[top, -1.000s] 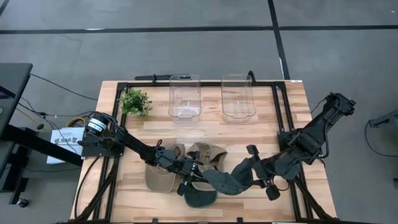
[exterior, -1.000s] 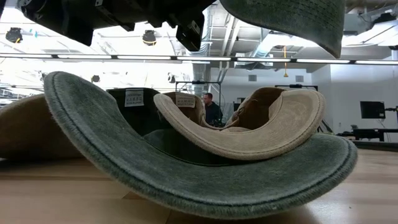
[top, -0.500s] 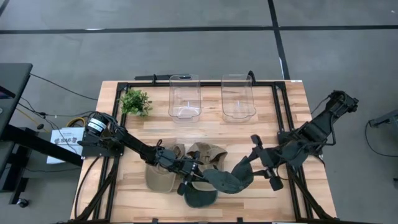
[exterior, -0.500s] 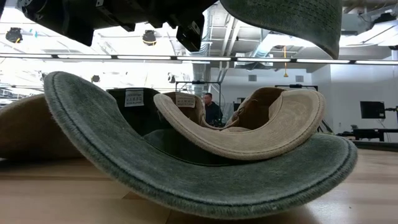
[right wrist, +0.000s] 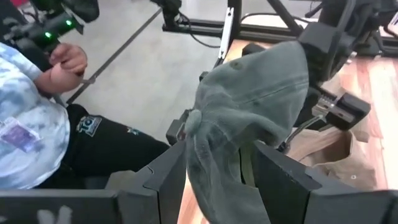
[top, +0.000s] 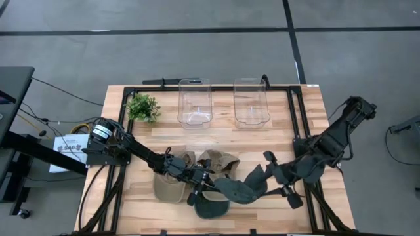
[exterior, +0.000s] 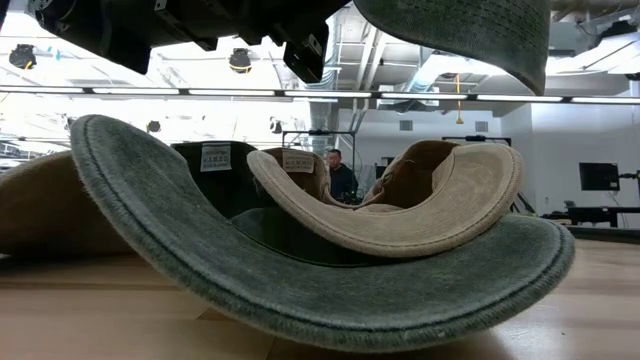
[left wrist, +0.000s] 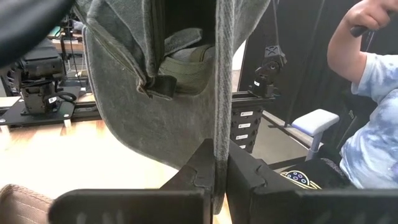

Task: Pick & Place hat
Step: Put the right black cap into the right transparent bin

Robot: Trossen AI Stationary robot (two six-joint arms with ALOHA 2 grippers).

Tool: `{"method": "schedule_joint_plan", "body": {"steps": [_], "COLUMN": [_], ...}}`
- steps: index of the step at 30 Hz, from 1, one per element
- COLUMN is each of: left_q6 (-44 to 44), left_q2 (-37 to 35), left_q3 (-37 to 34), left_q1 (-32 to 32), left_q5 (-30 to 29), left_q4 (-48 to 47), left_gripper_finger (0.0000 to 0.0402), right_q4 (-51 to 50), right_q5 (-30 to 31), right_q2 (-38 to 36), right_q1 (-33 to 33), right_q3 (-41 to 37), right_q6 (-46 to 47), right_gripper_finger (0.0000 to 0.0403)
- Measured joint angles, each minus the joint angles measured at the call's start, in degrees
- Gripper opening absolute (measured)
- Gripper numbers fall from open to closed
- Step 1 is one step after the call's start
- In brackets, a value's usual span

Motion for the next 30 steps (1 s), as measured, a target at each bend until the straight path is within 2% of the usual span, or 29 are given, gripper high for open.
{"method": "schedule_joint_plan", "body": {"steps": [17,30], "left_q6": [0.0,0.0], "left_q2": [0.0,0.0], "left_q3": [0.0,0.0], "left_q1": [0.02,0.09], "left_q5": [-0.01,-0.03], "left_q4": [0.0,0.04], "left_gripper_finger": [0.0015,0.0015], "right_q4": [2.32,2.71], "right_q5": [0.02,-0.07], "right_q2": [1.53,5.92], "right_q1": [-0.03,-0.66], "right_q3": [0.0,0.0], "right_q6": [-0.02,-1.39], "right_gripper_finger": [0.0173,0.0172]}}
